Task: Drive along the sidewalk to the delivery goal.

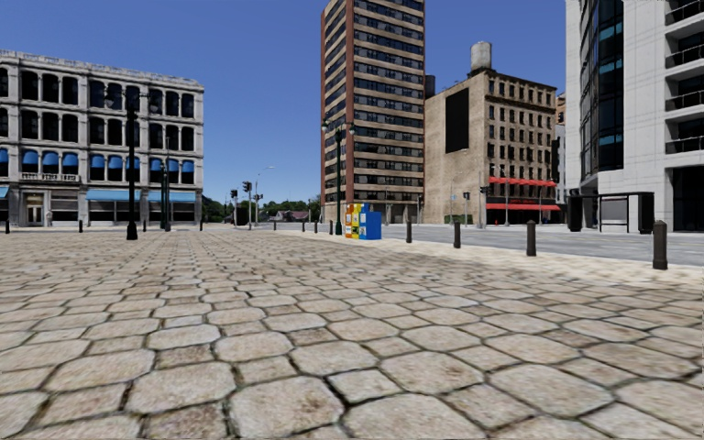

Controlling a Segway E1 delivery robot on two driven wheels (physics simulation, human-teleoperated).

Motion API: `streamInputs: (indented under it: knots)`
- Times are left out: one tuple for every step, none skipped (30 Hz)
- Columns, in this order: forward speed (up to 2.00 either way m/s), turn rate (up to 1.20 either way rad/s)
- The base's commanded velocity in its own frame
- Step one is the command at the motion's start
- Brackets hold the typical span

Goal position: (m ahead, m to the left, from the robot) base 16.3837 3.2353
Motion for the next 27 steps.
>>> streamInputs:
  knots:
    - [1.76, 0.0]
    - [1.76, 0.0]
    - [1.76, 0.0]
    - [1.76, 0.0]
    - [1.76, 0.0]
    - [1.76, 0.0]
    - [1.76, 0.0]
    - [1.76, 0.0]
    - [1.76, 0.0]
    - [1.76, 0.0]
    - [1.76, 0.0]
    - [1.76, 0.0]
    - [1.76, 0.0]
    - [1.76, 0.0]
    - [1.76, 0.0]
    - [1.76, 0.0]
    - [1.76, 0.0]
    - [1.76, 0.0]
    - [1.76, 0.0]
    - [1.76, 0.0]
    - [1.76, 0.0]
    - [1.76, 0.0]
    - [1.76, 0.0]
    - [1.76, 0.0]
    - [1.76, 0.0]
    - [1.76, 0.0]
    - [1.76, 0.0]
